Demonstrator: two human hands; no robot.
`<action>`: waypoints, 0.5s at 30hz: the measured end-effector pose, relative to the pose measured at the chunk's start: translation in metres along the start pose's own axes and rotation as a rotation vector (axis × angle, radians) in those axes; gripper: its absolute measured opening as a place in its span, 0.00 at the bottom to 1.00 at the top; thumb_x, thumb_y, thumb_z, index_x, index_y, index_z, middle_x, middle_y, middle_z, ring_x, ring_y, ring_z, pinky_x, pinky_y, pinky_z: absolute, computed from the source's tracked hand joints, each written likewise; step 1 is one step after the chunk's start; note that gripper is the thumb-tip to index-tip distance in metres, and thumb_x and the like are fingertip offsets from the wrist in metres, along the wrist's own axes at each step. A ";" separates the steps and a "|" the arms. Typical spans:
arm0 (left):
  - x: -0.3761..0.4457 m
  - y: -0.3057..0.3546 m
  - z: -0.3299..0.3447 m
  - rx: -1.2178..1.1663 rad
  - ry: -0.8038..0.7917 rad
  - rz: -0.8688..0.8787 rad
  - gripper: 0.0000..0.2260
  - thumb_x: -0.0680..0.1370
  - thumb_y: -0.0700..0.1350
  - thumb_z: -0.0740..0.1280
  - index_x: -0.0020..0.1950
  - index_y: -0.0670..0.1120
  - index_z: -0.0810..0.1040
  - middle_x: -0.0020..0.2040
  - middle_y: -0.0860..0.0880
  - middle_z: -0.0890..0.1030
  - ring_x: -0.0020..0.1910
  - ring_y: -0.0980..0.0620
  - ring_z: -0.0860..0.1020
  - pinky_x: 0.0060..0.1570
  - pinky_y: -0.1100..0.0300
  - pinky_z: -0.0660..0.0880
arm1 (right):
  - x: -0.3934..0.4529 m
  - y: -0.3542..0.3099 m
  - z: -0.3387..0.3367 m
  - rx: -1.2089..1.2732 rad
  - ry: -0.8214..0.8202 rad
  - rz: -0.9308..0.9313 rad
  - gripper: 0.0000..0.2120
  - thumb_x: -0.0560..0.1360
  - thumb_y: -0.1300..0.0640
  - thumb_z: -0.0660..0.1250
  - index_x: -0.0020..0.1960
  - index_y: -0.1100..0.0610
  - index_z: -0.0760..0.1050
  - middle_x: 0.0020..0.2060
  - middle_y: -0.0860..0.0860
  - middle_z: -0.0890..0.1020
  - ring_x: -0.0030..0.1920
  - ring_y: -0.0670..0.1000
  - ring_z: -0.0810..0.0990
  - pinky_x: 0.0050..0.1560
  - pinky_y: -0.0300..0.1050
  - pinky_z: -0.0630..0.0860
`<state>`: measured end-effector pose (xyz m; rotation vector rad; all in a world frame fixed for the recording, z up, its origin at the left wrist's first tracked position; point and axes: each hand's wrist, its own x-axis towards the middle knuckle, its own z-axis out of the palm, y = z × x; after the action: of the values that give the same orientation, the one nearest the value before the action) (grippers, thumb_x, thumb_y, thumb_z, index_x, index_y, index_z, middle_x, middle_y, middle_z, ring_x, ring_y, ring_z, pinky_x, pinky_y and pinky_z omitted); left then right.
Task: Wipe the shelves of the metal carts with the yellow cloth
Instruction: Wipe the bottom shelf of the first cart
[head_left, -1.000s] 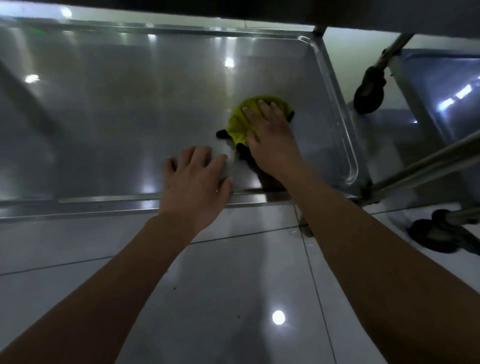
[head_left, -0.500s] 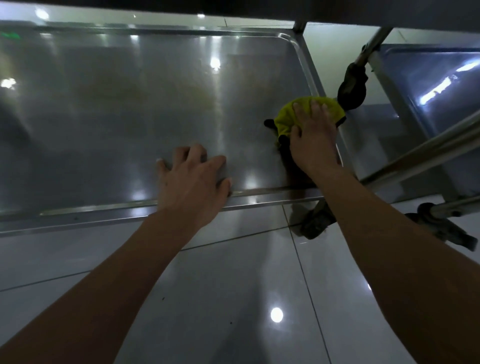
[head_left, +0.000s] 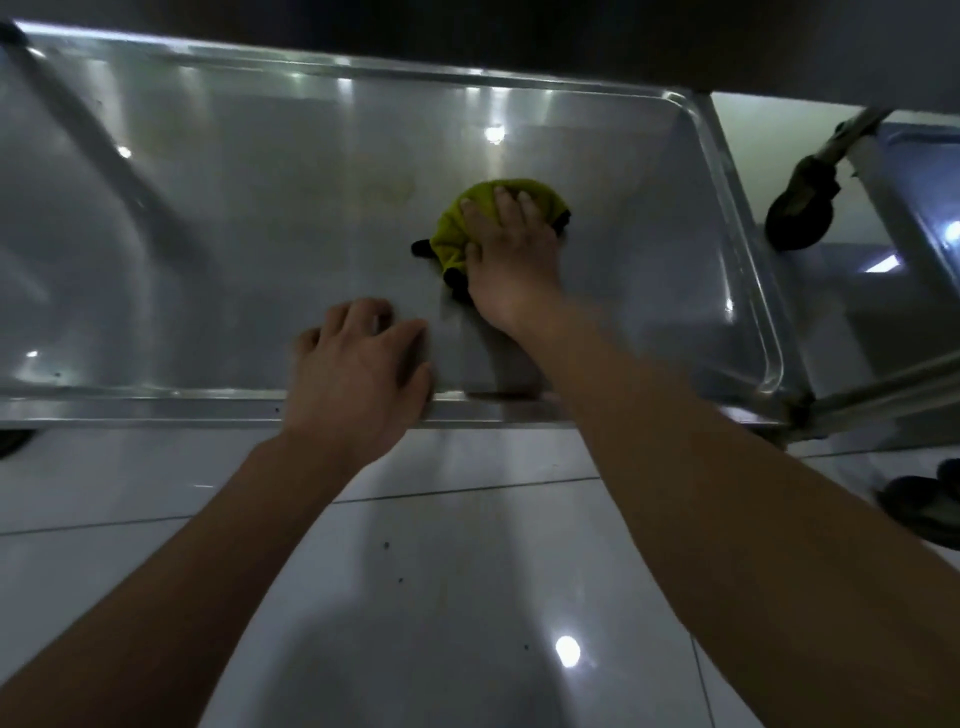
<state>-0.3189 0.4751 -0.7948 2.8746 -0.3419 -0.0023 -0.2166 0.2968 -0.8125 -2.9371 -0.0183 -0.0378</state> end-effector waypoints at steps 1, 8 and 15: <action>-0.001 -0.001 0.000 -0.004 -0.003 0.003 0.20 0.76 0.56 0.68 0.67 0.53 0.77 0.67 0.45 0.74 0.66 0.40 0.70 0.61 0.44 0.68 | 0.002 -0.012 0.003 0.013 -0.007 -0.033 0.24 0.82 0.50 0.54 0.77 0.46 0.60 0.79 0.54 0.56 0.78 0.59 0.52 0.76 0.56 0.53; -0.003 0.010 0.000 0.055 -0.045 -0.015 0.22 0.76 0.60 0.66 0.65 0.50 0.76 0.67 0.42 0.71 0.67 0.39 0.67 0.64 0.42 0.66 | 0.007 -0.020 0.005 0.056 -0.043 -0.111 0.24 0.81 0.50 0.55 0.77 0.43 0.60 0.79 0.51 0.56 0.79 0.57 0.52 0.76 0.55 0.53; 0.002 0.059 0.001 -0.027 -0.070 0.118 0.19 0.75 0.52 0.64 0.66 0.54 0.76 0.66 0.49 0.71 0.66 0.45 0.66 0.63 0.46 0.67 | -0.004 0.013 -0.002 0.085 0.000 -0.052 0.24 0.81 0.50 0.57 0.76 0.44 0.63 0.79 0.52 0.58 0.79 0.56 0.54 0.76 0.53 0.53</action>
<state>-0.3303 0.4193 -0.7813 2.8277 -0.5205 -0.0858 -0.2204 0.2834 -0.8134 -2.8516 -0.0942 -0.0432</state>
